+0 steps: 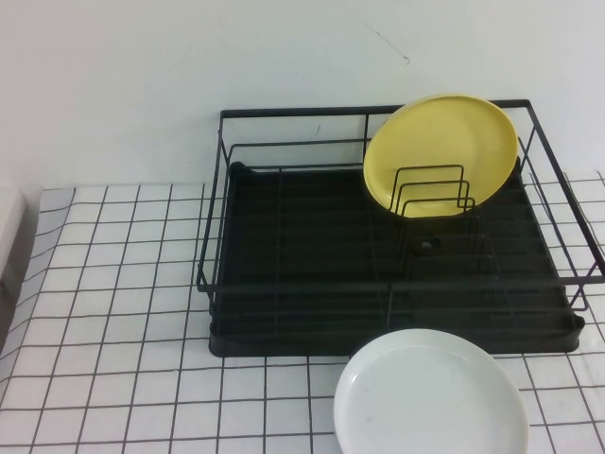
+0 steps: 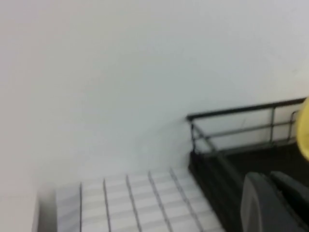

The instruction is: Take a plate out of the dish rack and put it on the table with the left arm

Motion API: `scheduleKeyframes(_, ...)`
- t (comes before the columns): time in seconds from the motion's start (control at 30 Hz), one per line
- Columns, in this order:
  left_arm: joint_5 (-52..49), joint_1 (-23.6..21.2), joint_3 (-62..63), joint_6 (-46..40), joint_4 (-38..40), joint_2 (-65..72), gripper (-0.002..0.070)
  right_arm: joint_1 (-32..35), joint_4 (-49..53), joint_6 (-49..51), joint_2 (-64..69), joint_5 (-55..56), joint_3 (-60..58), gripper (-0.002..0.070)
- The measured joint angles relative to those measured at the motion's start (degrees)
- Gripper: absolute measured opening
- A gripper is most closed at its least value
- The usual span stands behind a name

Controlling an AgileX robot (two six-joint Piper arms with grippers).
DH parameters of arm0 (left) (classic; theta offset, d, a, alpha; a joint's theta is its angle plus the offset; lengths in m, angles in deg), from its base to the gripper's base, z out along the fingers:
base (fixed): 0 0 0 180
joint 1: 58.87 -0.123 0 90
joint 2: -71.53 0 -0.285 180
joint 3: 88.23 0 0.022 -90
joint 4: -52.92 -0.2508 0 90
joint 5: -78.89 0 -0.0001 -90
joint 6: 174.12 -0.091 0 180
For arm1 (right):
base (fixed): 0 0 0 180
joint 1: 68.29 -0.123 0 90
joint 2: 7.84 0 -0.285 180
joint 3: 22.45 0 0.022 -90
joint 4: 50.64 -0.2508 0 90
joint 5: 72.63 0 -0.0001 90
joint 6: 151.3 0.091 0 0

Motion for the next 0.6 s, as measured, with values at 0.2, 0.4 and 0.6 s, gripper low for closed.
scheduleKeyframes(0.2,2.91,-5.17,-18.72,1.58,2.54,-10.07,-0.0002,0.0,0.0,0.0,0.0,0.0,0.0,-0.0003)
scheduleKeyframes(0.4,-6.83,-7.59,-21.04,2.01,3.43,-16.25,-0.0002,0.0,0.0,0.0,0.0,0.0,0.0,-0.0003)
scheduleKeyframes(0.6,-10.61,-8.83,-21.04,1.62,3.08,-16.49,-0.0002,0.0,0.0,0.0,0.0,0.0,0.0,-0.0003)
